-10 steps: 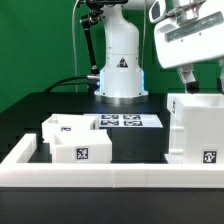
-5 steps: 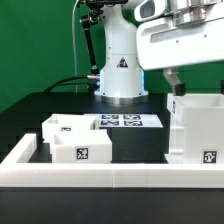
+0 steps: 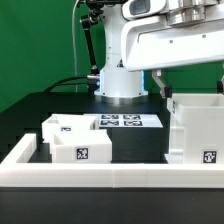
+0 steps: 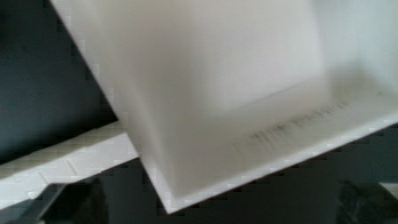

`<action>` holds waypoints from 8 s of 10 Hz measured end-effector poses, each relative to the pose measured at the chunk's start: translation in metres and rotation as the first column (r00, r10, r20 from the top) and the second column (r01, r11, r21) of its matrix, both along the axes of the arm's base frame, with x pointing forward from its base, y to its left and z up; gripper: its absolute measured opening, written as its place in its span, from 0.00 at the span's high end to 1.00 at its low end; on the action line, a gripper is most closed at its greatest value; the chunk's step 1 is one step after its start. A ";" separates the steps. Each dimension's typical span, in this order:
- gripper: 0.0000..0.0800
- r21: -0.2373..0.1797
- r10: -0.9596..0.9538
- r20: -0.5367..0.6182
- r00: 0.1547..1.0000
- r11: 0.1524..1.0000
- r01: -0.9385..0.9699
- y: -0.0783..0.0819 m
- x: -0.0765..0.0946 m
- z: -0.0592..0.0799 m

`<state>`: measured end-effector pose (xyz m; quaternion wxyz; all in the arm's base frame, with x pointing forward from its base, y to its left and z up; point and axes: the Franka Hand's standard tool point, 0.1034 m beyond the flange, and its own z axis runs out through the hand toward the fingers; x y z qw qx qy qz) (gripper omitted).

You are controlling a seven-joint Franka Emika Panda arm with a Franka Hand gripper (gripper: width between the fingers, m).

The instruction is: Assemble drawer

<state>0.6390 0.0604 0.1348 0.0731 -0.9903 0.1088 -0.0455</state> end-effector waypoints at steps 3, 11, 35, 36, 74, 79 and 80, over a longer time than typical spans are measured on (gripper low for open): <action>0.19 -0.079 0.337 0.031 0.941 0.939 -0.334 -0.052 -0.026 -0.009; 0.19 -0.030 0.394 -0.082 0.916 0.917 -0.397 -0.102 -0.050 -0.030; 0.87 -0.147 0.419 -0.075 0.905 0.893 -0.425 -0.131 -0.109 -0.129; 0.95 -0.147 0.419 -0.075 0.905 0.893 -0.425 -0.131 -0.109 -0.129; 0.95 -0.154 0.990 -0.078 -0.114 -0.125 -0.980 -0.105 -0.098 -0.122; 0.95 -0.154 0.991 -0.072 -0.116 -0.126 -0.980 -0.092 -0.098 -0.126; 0.95 -0.153 0.991 -0.072 -0.116 -0.125 -0.980 -0.092 -0.098 -0.126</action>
Offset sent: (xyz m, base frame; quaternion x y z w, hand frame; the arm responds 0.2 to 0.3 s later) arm -0.0313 -0.0579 -0.0066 0.0082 0.0075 -0.0573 0.9983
